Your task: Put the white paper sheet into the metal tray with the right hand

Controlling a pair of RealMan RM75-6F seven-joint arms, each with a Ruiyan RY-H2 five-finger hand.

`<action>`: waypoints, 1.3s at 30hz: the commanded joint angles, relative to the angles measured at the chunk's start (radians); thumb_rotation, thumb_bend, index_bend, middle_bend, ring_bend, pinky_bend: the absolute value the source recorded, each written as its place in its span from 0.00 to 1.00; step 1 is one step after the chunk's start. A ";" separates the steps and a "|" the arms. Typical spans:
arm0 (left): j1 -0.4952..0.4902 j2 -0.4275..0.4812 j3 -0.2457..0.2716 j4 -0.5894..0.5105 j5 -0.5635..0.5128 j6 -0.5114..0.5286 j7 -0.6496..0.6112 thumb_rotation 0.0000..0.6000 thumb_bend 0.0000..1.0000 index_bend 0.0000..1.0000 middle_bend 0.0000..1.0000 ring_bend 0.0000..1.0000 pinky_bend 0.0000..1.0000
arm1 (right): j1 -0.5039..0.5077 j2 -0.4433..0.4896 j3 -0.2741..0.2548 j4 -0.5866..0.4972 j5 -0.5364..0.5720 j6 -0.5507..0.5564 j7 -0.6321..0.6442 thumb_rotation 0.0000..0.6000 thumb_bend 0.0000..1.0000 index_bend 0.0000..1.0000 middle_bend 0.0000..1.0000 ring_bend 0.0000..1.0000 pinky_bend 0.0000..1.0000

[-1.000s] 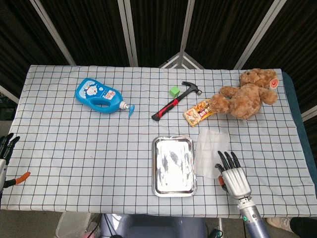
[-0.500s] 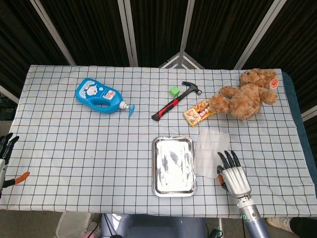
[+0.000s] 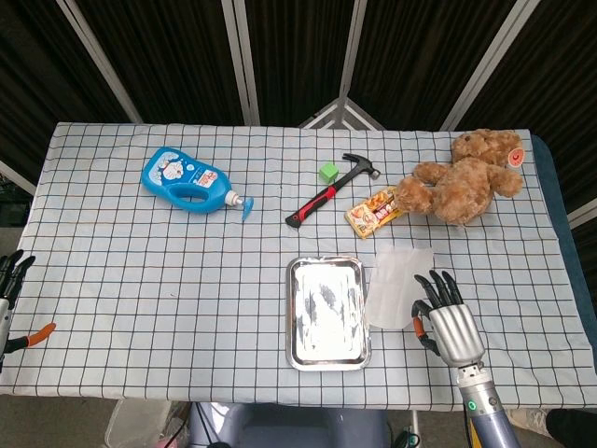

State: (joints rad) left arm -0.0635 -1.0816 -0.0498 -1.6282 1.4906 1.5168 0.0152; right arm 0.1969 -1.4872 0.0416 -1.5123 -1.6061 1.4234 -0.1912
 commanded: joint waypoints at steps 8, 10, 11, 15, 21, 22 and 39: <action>0.001 0.000 -0.001 0.005 -0.001 0.002 -0.002 1.00 0.00 0.00 0.00 0.00 0.00 | 0.092 0.055 0.124 -0.361 0.042 -0.044 -0.069 1.00 0.58 0.64 0.18 0.00 0.00; 0.000 0.000 -0.002 0.007 -0.002 0.001 -0.005 1.00 0.00 0.00 0.00 0.00 0.00 | 0.112 0.049 0.145 -0.397 0.064 -0.063 -0.103 1.00 0.58 0.64 0.18 0.00 0.00; -0.001 0.000 -0.002 0.009 -0.004 -0.002 -0.007 1.00 0.00 0.00 0.00 0.00 0.00 | 0.124 0.043 0.158 -0.422 0.080 -0.076 -0.128 1.00 0.58 0.64 0.18 0.00 0.00; -0.005 0.001 -0.004 0.014 -0.007 -0.009 -0.009 1.00 0.00 0.00 0.00 0.00 0.00 | 0.168 0.017 0.189 -0.481 0.120 -0.110 -0.213 1.00 0.58 0.64 0.18 0.00 0.00; -0.007 -0.001 -0.001 0.019 -0.003 -0.012 -0.004 1.00 0.00 0.00 0.00 0.00 0.00 | 0.211 -0.057 0.203 -0.551 0.188 -0.128 -0.307 1.00 0.59 0.64 0.18 0.00 0.00; -0.007 0.000 0.000 0.019 -0.002 -0.012 -0.004 1.00 0.00 0.00 0.00 0.00 0.00 | 0.219 -0.072 0.202 -0.557 0.197 -0.130 -0.327 1.00 0.59 0.64 0.18 0.00 0.00; -0.008 0.001 0.003 0.024 -0.003 -0.020 -0.008 1.00 0.00 0.00 0.00 0.00 0.00 | 0.177 -0.135 0.072 -0.467 0.235 -0.090 -0.321 1.00 0.59 0.64 0.18 0.00 0.00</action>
State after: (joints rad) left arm -0.0717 -1.0811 -0.0466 -1.6044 1.4876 1.4972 0.0064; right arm 0.3847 -1.6275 0.1291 -1.9953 -1.3788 1.3300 -0.5247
